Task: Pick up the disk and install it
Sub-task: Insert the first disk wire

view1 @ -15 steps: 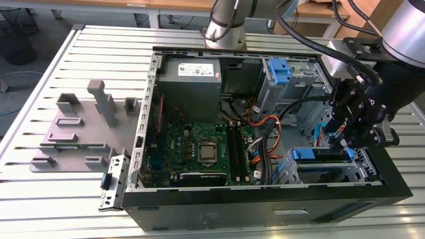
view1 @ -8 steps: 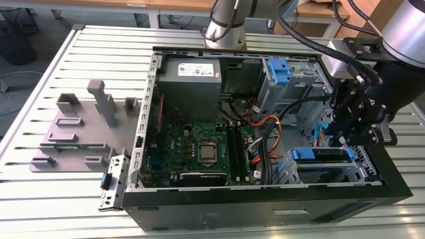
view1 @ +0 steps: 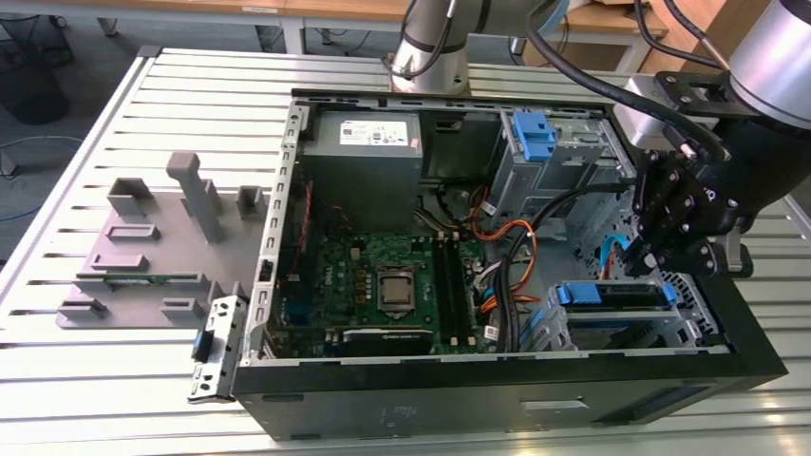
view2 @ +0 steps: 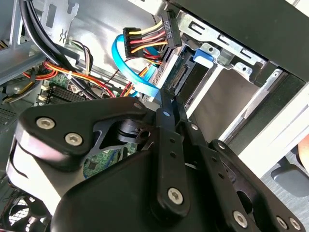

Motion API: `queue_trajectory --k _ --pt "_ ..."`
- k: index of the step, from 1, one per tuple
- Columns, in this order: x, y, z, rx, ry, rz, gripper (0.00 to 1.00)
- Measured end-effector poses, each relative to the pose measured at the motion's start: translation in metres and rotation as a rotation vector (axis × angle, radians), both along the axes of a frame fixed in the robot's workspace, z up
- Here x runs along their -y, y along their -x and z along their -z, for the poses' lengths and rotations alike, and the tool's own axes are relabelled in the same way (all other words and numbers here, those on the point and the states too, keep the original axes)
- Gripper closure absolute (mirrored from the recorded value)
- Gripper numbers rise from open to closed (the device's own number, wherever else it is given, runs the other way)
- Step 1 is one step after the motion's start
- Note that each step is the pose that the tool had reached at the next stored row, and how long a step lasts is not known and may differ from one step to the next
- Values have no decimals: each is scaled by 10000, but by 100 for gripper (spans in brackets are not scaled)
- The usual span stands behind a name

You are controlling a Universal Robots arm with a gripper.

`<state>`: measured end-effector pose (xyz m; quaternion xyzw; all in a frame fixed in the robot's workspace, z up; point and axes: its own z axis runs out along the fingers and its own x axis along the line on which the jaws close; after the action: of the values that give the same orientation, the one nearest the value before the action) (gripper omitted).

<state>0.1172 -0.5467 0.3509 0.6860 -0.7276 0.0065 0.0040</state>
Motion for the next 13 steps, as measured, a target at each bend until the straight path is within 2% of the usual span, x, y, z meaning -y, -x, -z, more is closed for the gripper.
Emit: queue_trajectory --k 3,8,13 --pt "1 9 0 10 -1 -3 84" --pt "9 64 4 125 3 -55 84" --pt "30 73 22 329 -2 -240 84"
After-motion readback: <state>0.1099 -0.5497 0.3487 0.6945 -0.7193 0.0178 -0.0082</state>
